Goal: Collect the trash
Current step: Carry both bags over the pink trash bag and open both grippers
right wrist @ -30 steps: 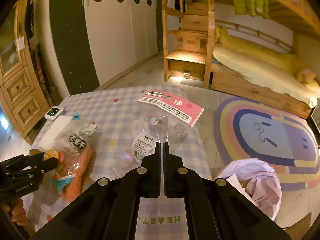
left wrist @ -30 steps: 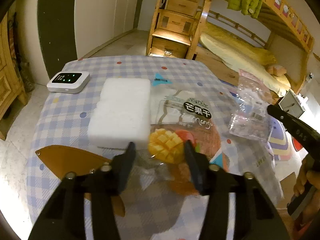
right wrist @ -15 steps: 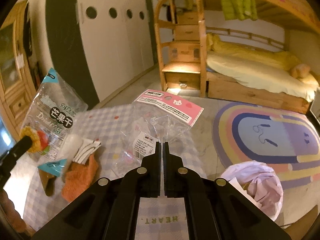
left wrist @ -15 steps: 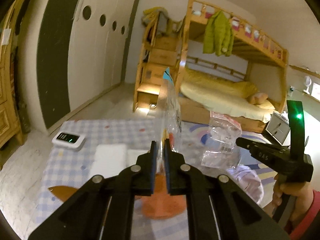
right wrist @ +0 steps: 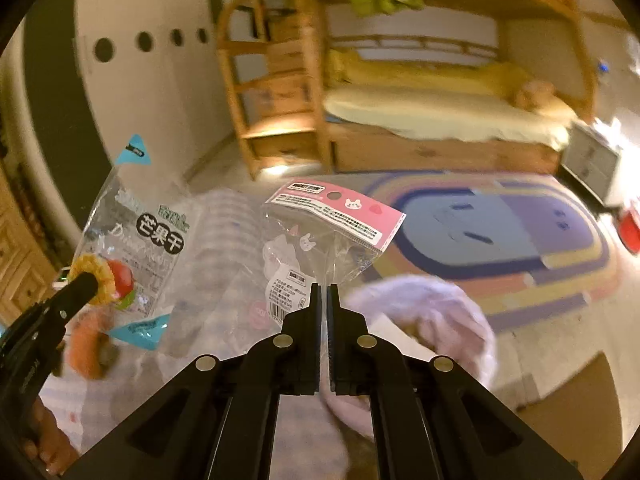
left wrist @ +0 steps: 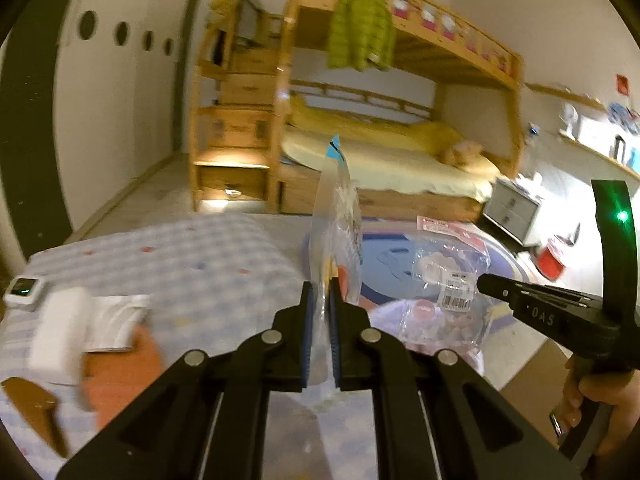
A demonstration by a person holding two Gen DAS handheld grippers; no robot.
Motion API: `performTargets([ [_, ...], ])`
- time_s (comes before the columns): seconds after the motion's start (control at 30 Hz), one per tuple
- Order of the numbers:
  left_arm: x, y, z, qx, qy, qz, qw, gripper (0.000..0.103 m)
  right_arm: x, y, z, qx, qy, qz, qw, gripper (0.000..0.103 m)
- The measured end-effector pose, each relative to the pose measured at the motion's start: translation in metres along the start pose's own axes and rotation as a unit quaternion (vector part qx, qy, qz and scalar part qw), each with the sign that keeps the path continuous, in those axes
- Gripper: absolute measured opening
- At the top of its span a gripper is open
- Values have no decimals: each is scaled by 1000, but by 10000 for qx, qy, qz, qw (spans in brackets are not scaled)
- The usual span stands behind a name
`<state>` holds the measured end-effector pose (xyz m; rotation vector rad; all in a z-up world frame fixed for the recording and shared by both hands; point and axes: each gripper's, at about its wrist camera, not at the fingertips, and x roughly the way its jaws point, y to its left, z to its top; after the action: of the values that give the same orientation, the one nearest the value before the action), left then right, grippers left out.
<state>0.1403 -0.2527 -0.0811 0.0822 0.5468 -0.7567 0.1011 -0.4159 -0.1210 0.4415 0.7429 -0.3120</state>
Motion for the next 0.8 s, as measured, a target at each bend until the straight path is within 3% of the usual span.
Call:
performTargets([
  [0.23, 47, -56, -15, 308, 412, -489, 9975, 8, 13, -70, -30, 641, 369, -448, 9963, 4],
  [0.57, 105, -89, -20, 259, 808, -694, 9940, 16, 44, -119, -49, 968, 728, -666, 9904, 5],
  [0.73, 107, -90, -16, 332, 686, -620, 9952, 32, 61, -128, -50, 1009, 744, -653, 9900, 10],
  [0.8, 109, -90, -16, 300, 726, -638, 9949, 41, 68, -131, -50, 1038, 759, -599, 9899, 19],
])
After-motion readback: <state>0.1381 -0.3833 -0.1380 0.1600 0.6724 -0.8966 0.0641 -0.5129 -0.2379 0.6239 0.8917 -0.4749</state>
